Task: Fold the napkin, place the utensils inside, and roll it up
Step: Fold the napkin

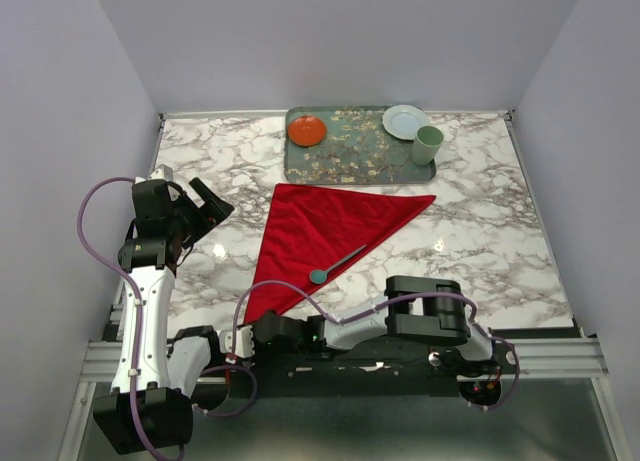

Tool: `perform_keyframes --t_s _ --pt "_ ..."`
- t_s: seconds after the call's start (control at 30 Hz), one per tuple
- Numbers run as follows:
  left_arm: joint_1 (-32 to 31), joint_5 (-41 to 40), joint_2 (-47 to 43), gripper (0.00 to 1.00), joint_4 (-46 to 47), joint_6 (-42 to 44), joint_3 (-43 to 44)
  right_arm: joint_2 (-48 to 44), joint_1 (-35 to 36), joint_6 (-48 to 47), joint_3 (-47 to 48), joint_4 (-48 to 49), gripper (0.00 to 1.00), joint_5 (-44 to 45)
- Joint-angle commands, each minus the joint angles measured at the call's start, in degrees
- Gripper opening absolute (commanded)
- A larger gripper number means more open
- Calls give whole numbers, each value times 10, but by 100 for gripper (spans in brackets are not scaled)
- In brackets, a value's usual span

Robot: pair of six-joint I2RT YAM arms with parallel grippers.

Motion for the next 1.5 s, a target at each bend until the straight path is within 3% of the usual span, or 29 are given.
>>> perform_keyframes --t_s 0.0,0.17,0.4,0.6,0.83,1.1,1.47 --pt "1 17 -3 99 3 5 18 25 -1 -2 18 -4 36 25" --pt "0 17 -5 99 4 4 15 19 -2 4 12 11 28 43" --pt "1 14 -8 99 4 4 14 -9 -5 62 20 2 1 46" --pt "0 19 0 99 12 1 10 -107 -61 249 -33 10 1 -7" --pt "0 38 5 99 31 -3 -2 -210 -149 436 -154 58 1 -12" --pt "1 58 23 99 47 4 -16 -290 -205 516 -280 105 1 1" --pt "-4 80 42 99 66 1 -33 -377 -274 479 -343 80 1 33"
